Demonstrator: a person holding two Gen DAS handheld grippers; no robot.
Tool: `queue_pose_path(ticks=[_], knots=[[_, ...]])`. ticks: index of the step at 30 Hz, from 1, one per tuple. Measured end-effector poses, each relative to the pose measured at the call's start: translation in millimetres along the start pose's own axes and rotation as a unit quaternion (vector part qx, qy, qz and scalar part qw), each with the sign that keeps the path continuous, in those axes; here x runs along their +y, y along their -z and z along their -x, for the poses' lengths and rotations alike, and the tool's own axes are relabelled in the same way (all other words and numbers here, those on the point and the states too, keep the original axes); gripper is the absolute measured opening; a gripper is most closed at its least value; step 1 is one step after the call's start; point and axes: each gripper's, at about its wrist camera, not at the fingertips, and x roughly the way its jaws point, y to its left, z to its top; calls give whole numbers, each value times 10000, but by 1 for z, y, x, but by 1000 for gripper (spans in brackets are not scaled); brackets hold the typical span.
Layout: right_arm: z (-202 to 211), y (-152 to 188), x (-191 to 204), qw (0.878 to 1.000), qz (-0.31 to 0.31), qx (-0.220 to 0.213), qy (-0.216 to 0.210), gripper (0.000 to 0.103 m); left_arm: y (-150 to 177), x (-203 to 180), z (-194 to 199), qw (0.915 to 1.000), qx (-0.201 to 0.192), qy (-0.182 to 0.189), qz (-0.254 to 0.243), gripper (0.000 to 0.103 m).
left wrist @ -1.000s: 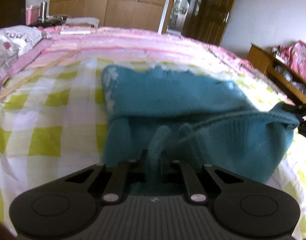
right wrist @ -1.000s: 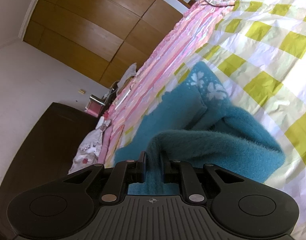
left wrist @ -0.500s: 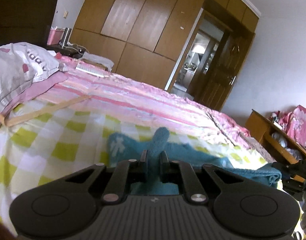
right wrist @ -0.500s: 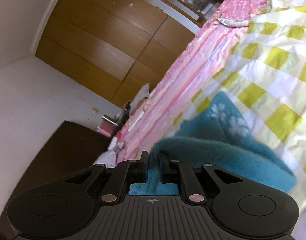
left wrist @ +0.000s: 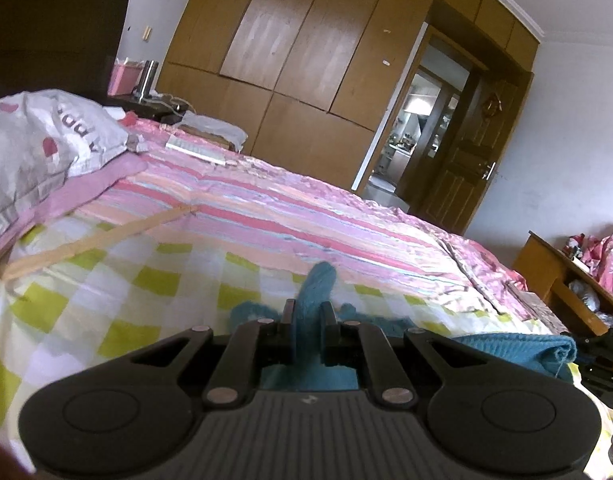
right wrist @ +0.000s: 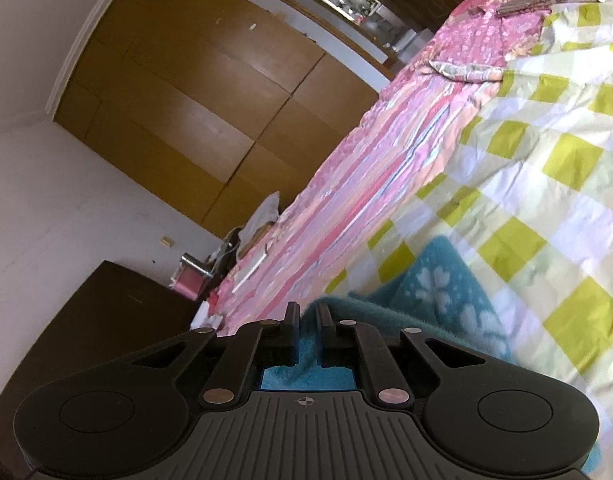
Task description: Fold small clothes
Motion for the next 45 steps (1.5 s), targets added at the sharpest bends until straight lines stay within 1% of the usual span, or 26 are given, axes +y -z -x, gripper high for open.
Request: queue_pose_path(ticks=[4,8,9,10,12,15,16,18,19,20,21,23,24,25,26,28,30,32,35,38,40,43,45], knots=[[-13,-8,-3,9999,-64,-116,51,9,-7,0,-14,10000,-63,-61,-34,16],[-31,-14,-12,9995,-143,-105,258,8,-5,6,-36,9998,50,-200,75,16],[-36,-16,-15,9993,-135,-125,315,7,-4,8,-43,9996,95,-258,80,16],[-40,-18,-16,9991,-120,-168,363,2,-2,10,-48,9994,138,-298,74,16],[-46,-23,-19,9988,-88,-265,407,2,3,10,-58,9989,229,-401,-17,16],[-57,-27,-21,9987,-18,-119,502,2,12,10,-69,9977,397,-541,-130,16],[-58,-26,-21,9985,18,-87,538,7,15,12,-72,9971,446,-604,-147,16],[-57,-23,-23,9985,66,17,547,7,18,15,-74,9962,528,-683,-148,16],[-57,-20,-23,9978,164,25,636,7,20,18,-74,9957,550,-734,-140,16],[-58,-18,-22,9962,374,62,779,7,21,20,-74,9954,576,-752,-125,16],[-60,-17,-22,9943,569,131,890,10,21,21,-74,9953,595,-749,-113,17],[-67,-13,-22,9886,947,308,1132,24,21,22,-72,9951,626,-754,-126,17],[-70,-11,-21,9850,1135,365,1251,37,21,23,-71,9951,640,-741,-137,18],[-73,-9,-20,9819,1303,398,1315,41,21,23,-70,9950,657,-736,-143,20],[-75,-8,-18,9792,1463,441,1334,41,20,23,-70,9950,672,-727,-142,22],[-81,-5,-13,9729,1780,540,1373,42,20,25,-70,9948,736,-698,-103,31],[-90,-1,-8,9610,2193,620,1569,42,21,25,-71,9945,811,-662,-56,37],[-96,2,-6,9532,2398,686,1707,42,22,23,-73,9938,859,-698,-122,40],[-96,2,-7,9483,2522,679,1802,41,25,19,-73,9927,931,-722,-258,41],[-84,5,-4,9459,2659,367,1822,42,26,16,-70,9924,934,-700,-390,41],[-84,5,-9,9457,2657,458,1815,42,26,15,-70,9918,958,-709,-470,41],[-89,6,-14,9415,2712,572,1916,43,26,13,-72,9912,994,-725,-489,41],[-90,6,-13,9417,2748,618,1838,44,26,12,-74,9908,1009,-742,-520,41]])
